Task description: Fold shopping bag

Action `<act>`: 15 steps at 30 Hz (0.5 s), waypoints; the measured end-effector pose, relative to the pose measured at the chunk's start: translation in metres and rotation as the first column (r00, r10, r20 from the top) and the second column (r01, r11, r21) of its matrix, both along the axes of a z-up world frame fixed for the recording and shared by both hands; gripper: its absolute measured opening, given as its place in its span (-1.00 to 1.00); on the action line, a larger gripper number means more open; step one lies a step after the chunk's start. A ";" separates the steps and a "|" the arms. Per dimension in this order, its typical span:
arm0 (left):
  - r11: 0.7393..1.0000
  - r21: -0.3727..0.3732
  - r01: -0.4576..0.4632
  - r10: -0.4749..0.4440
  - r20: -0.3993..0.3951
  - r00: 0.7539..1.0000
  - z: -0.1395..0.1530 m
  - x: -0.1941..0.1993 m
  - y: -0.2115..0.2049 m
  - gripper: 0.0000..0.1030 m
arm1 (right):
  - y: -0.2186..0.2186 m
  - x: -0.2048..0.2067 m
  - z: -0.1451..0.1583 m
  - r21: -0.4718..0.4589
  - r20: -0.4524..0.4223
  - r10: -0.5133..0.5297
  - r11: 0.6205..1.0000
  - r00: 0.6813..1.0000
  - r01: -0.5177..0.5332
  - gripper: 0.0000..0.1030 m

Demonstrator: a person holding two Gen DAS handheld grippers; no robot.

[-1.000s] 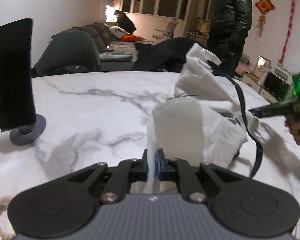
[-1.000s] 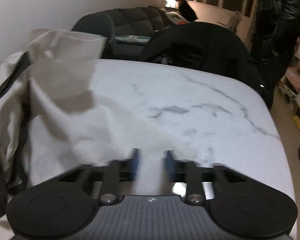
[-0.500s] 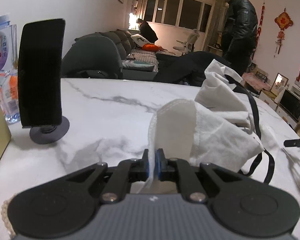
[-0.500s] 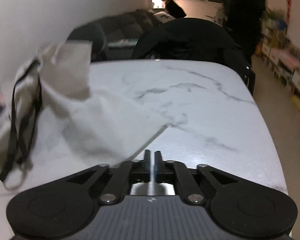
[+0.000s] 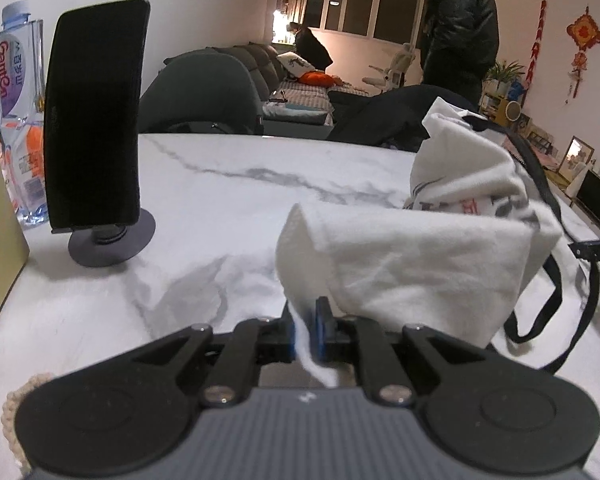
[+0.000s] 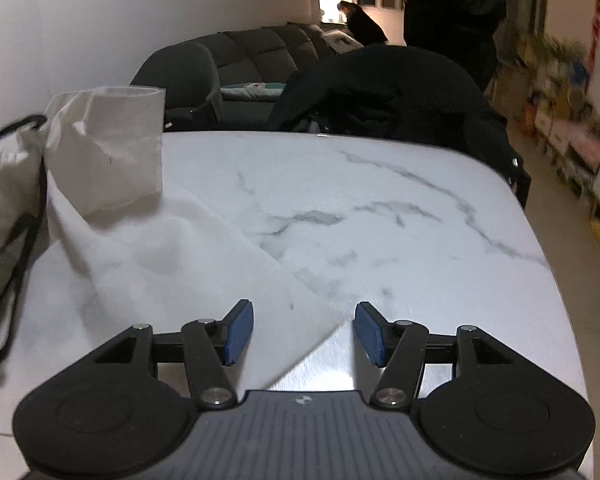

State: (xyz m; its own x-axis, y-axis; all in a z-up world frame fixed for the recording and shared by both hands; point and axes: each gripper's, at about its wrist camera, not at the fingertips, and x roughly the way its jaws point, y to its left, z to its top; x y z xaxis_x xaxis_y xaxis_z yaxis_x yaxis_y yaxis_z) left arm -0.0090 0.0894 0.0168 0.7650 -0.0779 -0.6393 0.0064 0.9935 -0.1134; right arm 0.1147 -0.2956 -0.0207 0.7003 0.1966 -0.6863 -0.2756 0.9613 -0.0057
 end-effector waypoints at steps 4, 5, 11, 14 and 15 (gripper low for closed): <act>1.000 0.001 -0.005 0.005 -0.011 1.000 -0.004 0.001 0.000 -0.85 | 0.011 -0.004 0.000 -0.016 0.025 0.047 0.999 0.999 -0.046 -0.71; 1.000 0.001 -0.007 0.007 -0.013 1.000 -0.004 0.002 0.000 -0.85 | 0.014 -0.005 0.000 -0.027 0.026 0.061 0.998 0.998 -0.060 -0.83; 1.000 0.013 -0.015 0.015 0.000 1.000 -0.003 -0.002 -0.001 -0.85 | 0.021 -0.023 0.002 -0.073 0.023 0.052 0.996 0.998 -0.050 -0.94; 1.000 0.014 -0.020 0.020 0.012 1.000 -0.001 0.001 0.002 -0.85 | 0.010 -0.037 0.004 -0.079 0.014 0.025 0.997 1.000 -0.024 -0.94; 1.000 0.013 -0.022 0.022 0.016 1.000 0.000 0.001 0.003 -0.86 | 0.005 -0.044 0.005 -0.078 0.013 0.016 0.997 1.000 -0.015 -0.95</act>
State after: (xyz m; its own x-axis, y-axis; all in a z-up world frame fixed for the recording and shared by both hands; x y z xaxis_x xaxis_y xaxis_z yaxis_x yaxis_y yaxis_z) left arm -0.0077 0.0922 0.0165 0.7763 -0.0527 -0.6281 -0.0138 0.9948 -0.1005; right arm 0.0709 -0.2907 -0.0158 0.7065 0.1540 -0.6907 -0.2901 0.9533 -0.0842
